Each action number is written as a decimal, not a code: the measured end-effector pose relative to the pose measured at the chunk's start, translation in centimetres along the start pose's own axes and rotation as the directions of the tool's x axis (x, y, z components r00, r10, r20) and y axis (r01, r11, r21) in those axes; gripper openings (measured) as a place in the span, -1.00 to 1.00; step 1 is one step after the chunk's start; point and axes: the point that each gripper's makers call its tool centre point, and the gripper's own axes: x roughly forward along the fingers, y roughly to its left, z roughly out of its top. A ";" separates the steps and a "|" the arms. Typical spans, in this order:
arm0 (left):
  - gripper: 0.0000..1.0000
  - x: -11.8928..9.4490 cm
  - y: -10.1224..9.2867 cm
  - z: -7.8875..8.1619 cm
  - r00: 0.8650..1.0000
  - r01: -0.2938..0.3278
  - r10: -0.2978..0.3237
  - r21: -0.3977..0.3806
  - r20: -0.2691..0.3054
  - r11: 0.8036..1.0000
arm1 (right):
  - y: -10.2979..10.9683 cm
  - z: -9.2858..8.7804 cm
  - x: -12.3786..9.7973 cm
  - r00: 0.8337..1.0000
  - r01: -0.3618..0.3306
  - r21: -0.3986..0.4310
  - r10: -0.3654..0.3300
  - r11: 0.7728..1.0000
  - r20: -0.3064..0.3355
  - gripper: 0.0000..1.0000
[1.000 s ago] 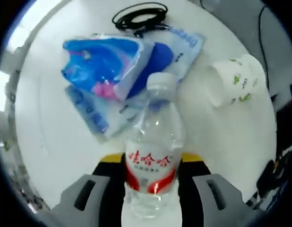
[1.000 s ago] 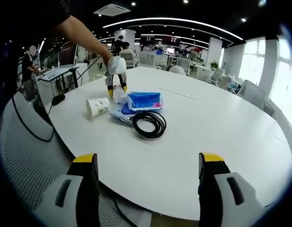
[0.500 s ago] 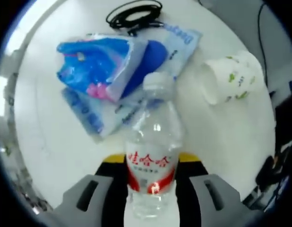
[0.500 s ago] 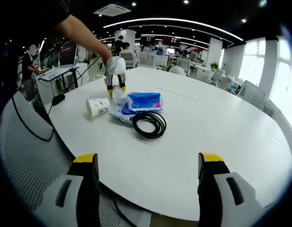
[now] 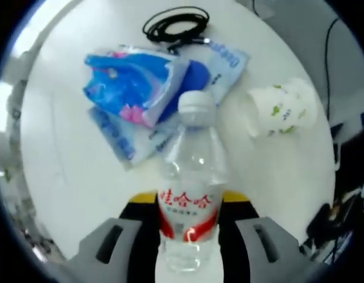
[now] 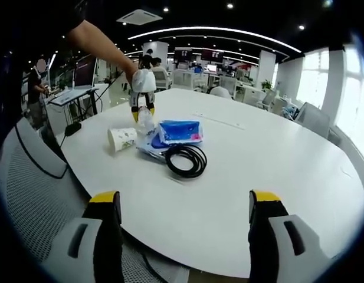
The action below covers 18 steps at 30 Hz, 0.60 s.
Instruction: Arrange the tabletop items into an orderly group along one side of the table until the central work area is clear of visible clutter.
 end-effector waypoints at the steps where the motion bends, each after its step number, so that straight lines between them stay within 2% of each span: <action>1: -0.33 -0.1 -0.1 0.0 1.000 0.001 -0.001 -0.005 0.001 1.000 | 0.0 0.0 0.0 1.000 -0.001 0.000 0.001 1.000 0.001 0.78; 8: -0.33 -1.1 -0.7 0.2 1.000 -0.011 0.012 -0.047 0.015 0.999 | 0.0 0.3 0.0 1.000 -0.005 -0.007 0.006 1.000 0.012 0.78; 10: -0.33 -1.4 -0.8 0.2 0.999 -0.020 0.021 -0.075 0.023 0.997 | 0.0 0.3 0.0 1.000 -0.006 -0.007 0.006 1.000 0.017 0.78; 13: -0.33 -2.0 -0.5 0.4 0.996 -0.044 0.056 -0.171 0.065 0.984 | 0.0 0.4 -0.1 1.000 -0.005 -0.007 0.006 1.000 0.024 0.79; 18: -0.32 -2.7 -0.6 0.2 0.993 -0.054 0.076 -0.221 0.088 0.974 | 0.0 0.5 -0.1 0.999 -0.005 -0.006 0.005 1.000 0.032 0.79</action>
